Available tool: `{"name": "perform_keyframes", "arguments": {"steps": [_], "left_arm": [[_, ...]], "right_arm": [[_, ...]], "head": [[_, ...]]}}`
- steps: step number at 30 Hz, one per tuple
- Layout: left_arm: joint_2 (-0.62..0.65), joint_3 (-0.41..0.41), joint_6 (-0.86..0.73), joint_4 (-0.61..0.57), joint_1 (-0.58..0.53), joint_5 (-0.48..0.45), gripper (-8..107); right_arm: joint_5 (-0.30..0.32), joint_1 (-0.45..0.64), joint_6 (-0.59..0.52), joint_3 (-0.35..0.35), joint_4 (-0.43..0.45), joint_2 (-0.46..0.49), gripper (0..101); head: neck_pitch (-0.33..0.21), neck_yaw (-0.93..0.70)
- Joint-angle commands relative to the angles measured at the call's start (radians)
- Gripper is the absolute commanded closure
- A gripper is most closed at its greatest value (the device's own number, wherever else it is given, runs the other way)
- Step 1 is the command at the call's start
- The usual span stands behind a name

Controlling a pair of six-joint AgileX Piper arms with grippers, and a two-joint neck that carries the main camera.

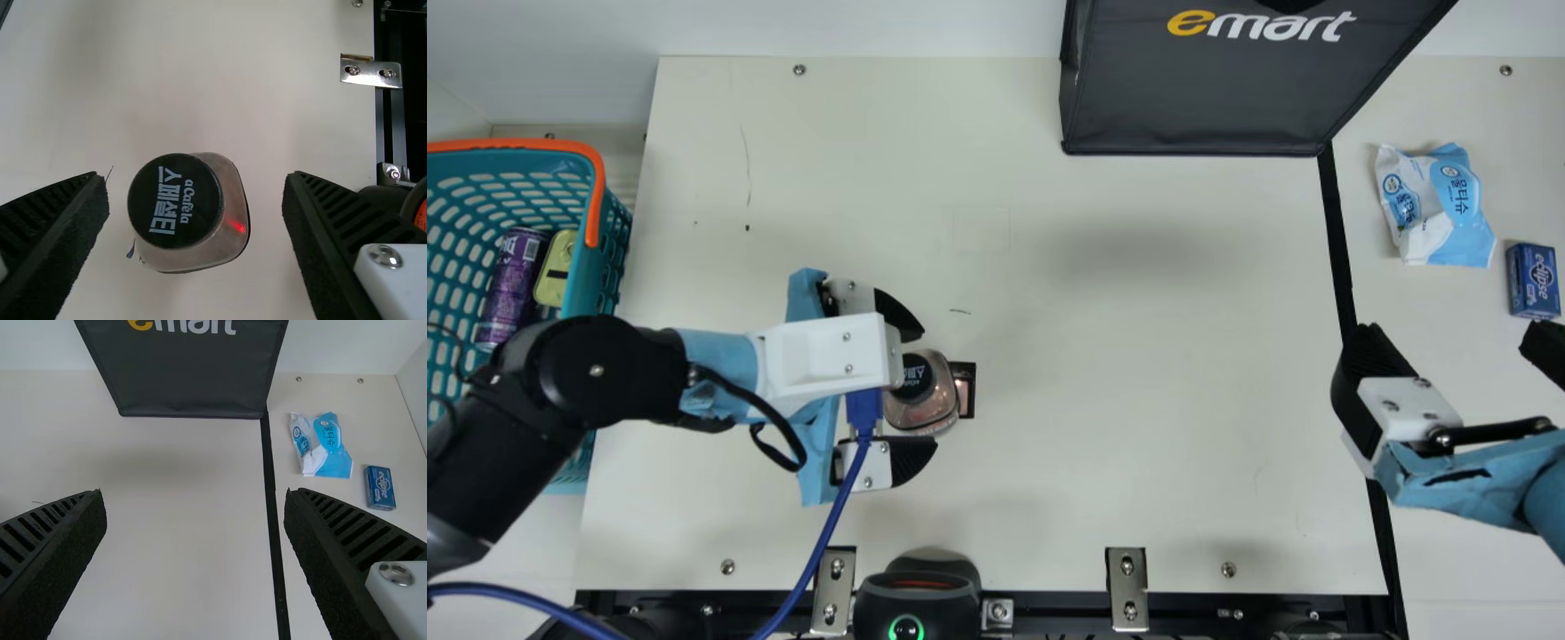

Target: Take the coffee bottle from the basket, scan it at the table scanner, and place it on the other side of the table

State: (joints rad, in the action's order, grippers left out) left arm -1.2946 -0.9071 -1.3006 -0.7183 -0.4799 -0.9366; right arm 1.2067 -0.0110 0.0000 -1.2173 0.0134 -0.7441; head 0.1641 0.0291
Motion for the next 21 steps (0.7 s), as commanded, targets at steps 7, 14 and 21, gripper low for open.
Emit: {"name": "perform_keyframes", "arguments": {"steps": [7,14,21], "left_arm": [[0.07,-0.012,0.279,0.058,0.005,-0.017,9],[0.152,-0.044,0.549,0.131,0.0,-0.054,9],[0.201,-0.094,0.843,0.255,-0.031,-0.088,9]], "right_arm": [[0.0,0.0,0.0,0.0,0.0,0.0,6],[0.0,0.0,0.0,0.0,0.0,0.0,6],[0.0,0.0,0.0,0.0,0.0,0.0,6]], "head": [[-0.026,-0.002],[-0.026,-0.002],[-0.026,-0.002]]}}
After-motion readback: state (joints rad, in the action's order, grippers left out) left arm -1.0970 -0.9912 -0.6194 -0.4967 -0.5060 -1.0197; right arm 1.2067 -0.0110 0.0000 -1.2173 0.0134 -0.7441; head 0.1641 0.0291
